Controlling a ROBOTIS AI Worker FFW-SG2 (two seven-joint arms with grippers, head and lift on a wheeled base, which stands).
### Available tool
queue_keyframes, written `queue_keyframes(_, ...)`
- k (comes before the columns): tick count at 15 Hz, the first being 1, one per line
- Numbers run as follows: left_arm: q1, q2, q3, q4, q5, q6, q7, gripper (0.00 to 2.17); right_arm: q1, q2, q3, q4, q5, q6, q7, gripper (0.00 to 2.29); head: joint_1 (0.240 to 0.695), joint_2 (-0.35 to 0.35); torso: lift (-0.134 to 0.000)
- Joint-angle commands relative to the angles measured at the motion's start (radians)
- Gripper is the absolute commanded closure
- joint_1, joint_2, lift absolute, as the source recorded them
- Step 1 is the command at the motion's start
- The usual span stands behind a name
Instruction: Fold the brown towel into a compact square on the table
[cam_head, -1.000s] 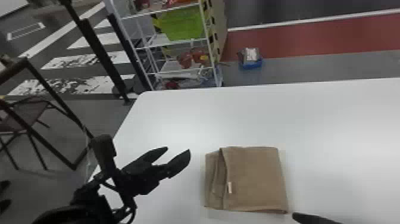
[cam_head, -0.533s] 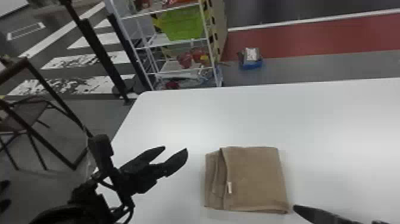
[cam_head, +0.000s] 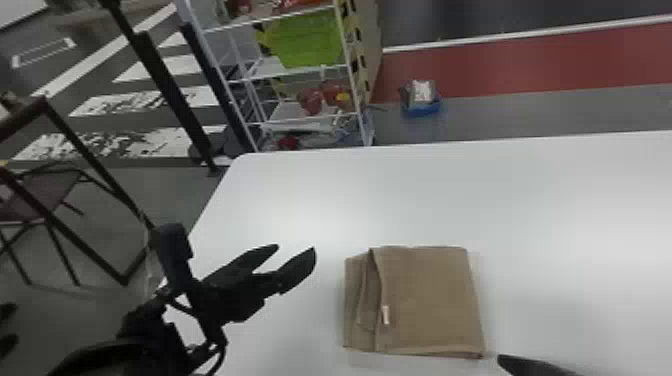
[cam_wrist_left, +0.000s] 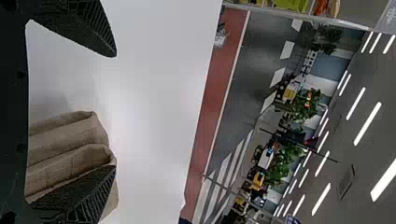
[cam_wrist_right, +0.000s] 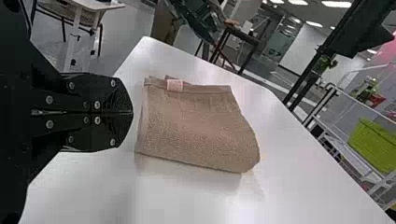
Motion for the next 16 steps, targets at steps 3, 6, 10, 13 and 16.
queue_keyframes(3, 0.006, 0.000, 0.002, 0.008, 0.002, 0.000, -0.003, 0.03, -0.033, 0.002, 0.034, 0.046, 0.043, -0.045, -0.058, 1.48, 0.695, 0.350, -0.123)
queue_keyframes(6, 0.012, 0.000, 0.003, 0.005, 0.008, 0.000, -0.011, 0.03, -0.061, 0.000, 0.047, 0.067, 0.066, -0.101, -0.112, 1.48, 0.695, 0.350, -0.123)
queue_keyframes(10, 0.014, 0.000, 0.002, 0.005, 0.009, 0.003, -0.018, 0.03, -0.159, 0.002, 0.071, 0.170, 0.093, -0.159, -0.161, 1.48, 0.695, 0.325, -0.123)
queue_keyframes(13, 0.011, 0.003, 0.003, 0.008, 0.015, 0.000, -0.023, 0.03, -0.176, -0.005, 0.074, 0.184, 0.073, -0.147, -0.155, 1.48, 0.695, 0.306, -0.123)
queue_keyframes(16, 0.000, 0.003, 0.028, 0.011, 0.017, 0.009, -0.026, 0.03, -0.096, -0.006, 0.040, 0.080, 0.021, -0.079, -0.148, 1.48, 0.695, 0.320, -0.123)
